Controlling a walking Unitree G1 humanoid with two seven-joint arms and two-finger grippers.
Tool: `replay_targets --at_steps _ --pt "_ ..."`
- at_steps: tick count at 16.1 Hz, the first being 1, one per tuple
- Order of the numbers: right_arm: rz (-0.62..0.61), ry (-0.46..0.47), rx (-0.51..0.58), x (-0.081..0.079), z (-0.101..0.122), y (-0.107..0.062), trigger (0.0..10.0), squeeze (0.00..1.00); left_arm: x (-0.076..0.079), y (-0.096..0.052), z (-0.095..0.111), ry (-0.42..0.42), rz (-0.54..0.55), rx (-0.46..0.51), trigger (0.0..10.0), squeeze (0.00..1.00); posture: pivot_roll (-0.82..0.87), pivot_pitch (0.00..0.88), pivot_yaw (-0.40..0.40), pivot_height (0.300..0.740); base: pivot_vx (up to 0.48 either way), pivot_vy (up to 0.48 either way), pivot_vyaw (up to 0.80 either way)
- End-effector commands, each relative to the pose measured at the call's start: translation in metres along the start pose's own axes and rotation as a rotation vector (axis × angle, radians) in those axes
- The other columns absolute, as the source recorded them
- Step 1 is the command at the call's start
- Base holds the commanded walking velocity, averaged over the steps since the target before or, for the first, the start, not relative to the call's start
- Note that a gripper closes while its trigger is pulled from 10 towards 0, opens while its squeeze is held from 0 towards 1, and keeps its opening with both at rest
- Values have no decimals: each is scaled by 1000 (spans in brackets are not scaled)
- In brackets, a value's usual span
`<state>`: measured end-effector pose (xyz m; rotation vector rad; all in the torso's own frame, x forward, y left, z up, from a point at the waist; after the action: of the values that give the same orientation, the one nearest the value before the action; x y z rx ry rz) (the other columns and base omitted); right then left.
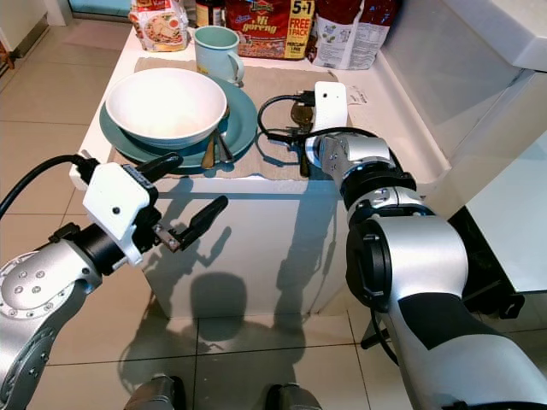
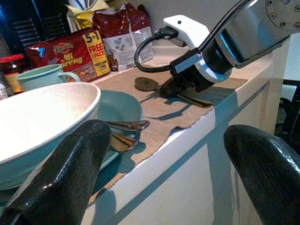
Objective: Setting the table
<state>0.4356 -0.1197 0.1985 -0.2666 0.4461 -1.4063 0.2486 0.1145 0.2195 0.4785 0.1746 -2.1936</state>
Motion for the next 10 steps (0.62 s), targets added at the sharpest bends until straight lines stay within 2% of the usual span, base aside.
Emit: replay_targets --at_steps 1,10 --pt "-3 0 -8 1 5 -2 0 0 1 2 2 -1 -10 8 10000 0 88 132 -142 740 0 0 0" --pt "1 16 -8 -1 6 -2 0 0 1 3 2 -2 -18 10 10000 0 89 123 -139 740 0 0 0"
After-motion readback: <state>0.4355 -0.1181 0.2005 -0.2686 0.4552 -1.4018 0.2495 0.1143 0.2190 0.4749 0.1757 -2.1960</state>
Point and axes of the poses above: a point about 5 cm out from each wrist's last joint towards the gripper, its own y axis pointing out of the wrist towards the gripper, its own z axis along the axis of the wrist's last joint, x = y × z, the point moved 2 cm from there along y, pointing out of the wrist towards the gripper, and after that the axes turned 3 degrees about y, right-handed, at the moved point
